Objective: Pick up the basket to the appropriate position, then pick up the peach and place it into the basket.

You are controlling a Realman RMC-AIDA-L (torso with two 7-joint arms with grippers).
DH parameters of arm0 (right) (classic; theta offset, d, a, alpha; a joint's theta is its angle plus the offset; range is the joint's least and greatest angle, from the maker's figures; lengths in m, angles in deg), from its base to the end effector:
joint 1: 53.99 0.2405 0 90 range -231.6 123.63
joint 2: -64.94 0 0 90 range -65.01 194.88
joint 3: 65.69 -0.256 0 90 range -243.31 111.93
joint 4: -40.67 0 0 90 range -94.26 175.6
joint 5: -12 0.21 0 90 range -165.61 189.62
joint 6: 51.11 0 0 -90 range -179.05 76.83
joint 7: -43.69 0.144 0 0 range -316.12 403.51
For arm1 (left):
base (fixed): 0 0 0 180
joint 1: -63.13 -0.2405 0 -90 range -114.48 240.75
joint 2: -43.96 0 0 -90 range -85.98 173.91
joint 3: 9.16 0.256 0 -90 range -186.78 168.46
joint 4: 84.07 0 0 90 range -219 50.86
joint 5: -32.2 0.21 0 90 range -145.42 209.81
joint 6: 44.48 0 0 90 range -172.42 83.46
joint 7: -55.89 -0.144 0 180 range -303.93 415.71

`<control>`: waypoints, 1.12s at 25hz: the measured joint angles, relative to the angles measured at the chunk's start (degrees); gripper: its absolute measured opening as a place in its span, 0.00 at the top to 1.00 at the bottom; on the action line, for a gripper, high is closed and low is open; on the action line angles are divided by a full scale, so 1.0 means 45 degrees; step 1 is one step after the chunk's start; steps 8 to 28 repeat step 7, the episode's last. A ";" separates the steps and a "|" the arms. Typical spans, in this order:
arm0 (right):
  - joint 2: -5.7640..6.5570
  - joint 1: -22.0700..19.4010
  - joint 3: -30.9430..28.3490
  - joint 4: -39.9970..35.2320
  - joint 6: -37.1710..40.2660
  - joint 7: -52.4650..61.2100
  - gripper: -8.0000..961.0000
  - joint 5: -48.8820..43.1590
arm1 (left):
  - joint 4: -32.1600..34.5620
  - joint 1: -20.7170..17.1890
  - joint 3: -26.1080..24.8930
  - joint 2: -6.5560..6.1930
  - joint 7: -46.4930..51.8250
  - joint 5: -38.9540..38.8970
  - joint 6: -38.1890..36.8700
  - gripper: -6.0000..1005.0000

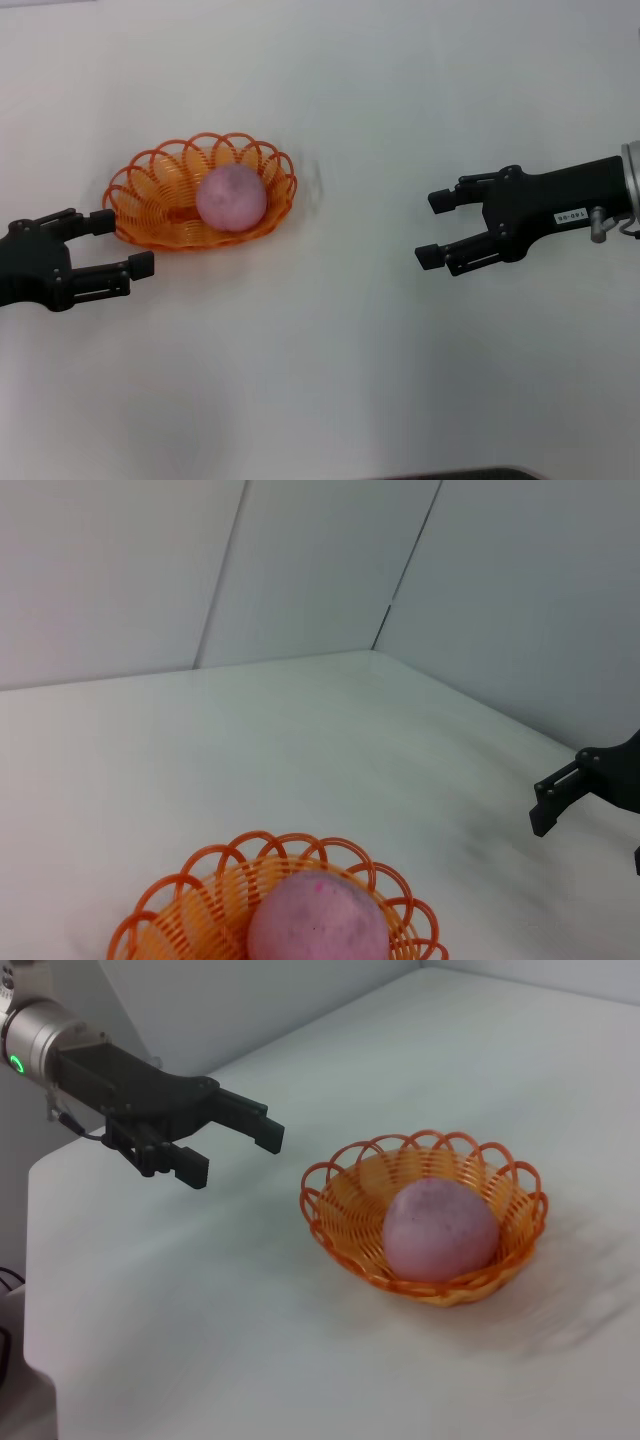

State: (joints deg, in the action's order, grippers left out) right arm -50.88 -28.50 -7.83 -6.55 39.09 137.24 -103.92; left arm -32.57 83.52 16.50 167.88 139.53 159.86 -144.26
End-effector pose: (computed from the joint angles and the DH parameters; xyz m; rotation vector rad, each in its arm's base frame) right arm 0.2712 0.3097 0.0014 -2.9241 0.7600 0.3567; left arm -0.3103 0.2655 0.0232 -2.6344 -0.8669 -0.6122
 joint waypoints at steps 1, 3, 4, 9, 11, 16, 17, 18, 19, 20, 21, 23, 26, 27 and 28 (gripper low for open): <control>-0.0007 0.0022 -0.0005 0.0000 0.0002 0.0001 0.04 -0.0006 | 0.0000 -0.0004 0.0001 0.0000 0.0001 0.0006 0.0010 0.12; -0.0021 0.0085 -0.0006 0.0001 -0.0004 0.0004 0.04 -0.0010 | -0.0006 -0.0016 0.0000 0.0000 0.0004 0.0054 0.0064 0.12; -0.0027 0.0111 -0.0007 0.0001 -0.0011 0.0005 0.04 -0.0012 | -0.0006 -0.0016 0.0000 0.0000 0.0004 0.0054 0.0064 0.12; -0.0036 0.0143 -0.0007 0.0001 -0.0013 0.0008 0.04 -0.0015 | -0.0011 -0.0038 0.0001 0.0000 0.0006 0.0075 0.0076 0.12; -0.0036 0.0143 -0.0007 0.0001 -0.0013 0.0008 0.04 -0.0015 | -0.0011 -0.0038 0.0001 0.0000 0.0006 0.0075 0.0076 0.12; -0.0036 0.0143 -0.0007 0.0001 -0.0013 0.0008 0.04 -0.0015 | -0.0011 -0.0038 0.0001 0.0000 0.0006 0.0075 0.0076 0.12; -0.0036 0.0143 -0.0007 0.0001 -0.0013 0.0008 0.04 -0.0015 | -0.0011 -0.0038 0.0001 0.0000 0.0006 0.0075 0.0076 0.12; -0.0036 0.0143 -0.0007 0.0001 -0.0013 0.0008 0.04 -0.0015 | -0.0011 -0.0038 0.0001 0.0000 0.0006 0.0075 0.0076 0.12; -0.0036 0.0143 -0.0007 0.0001 -0.0013 0.0008 0.04 -0.0015 | -0.0011 -0.0038 0.0001 0.0000 0.0006 0.0075 0.0076 0.12; -0.0036 0.0143 -0.0007 0.0001 -0.0013 0.0008 0.04 -0.0015 | -0.0011 -0.0038 0.0001 0.0000 0.0006 0.0075 0.0076 0.12; -0.0036 0.0143 -0.0007 0.0001 -0.0013 0.0008 0.04 -0.0015 | -0.0011 -0.0038 0.0001 0.0000 0.0006 0.0075 0.0076 0.12; -0.0036 0.0143 -0.0007 0.0001 -0.0013 0.0008 0.04 -0.0015 | -0.0011 -0.0038 0.0001 0.0000 0.0006 0.0075 0.0076 0.12; -0.0036 0.0143 -0.0007 0.0001 -0.0013 0.0008 0.04 -0.0015 | -0.0011 -0.0038 0.0001 0.0000 0.0006 0.0075 0.0076 0.12; -0.0036 0.0143 -0.0007 0.0001 -0.0013 0.0008 0.04 -0.0015 | -0.0011 -0.0038 0.0001 0.0000 0.0006 0.0075 0.0076 0.12; -0.0036 0.0143 -0.0007 0.0001 -0.0013 0.0008 0.04 -0.0015 | -0.0011 -0.0038 0.0001 0.0000 0.0006 0.0075 0.0076 0.12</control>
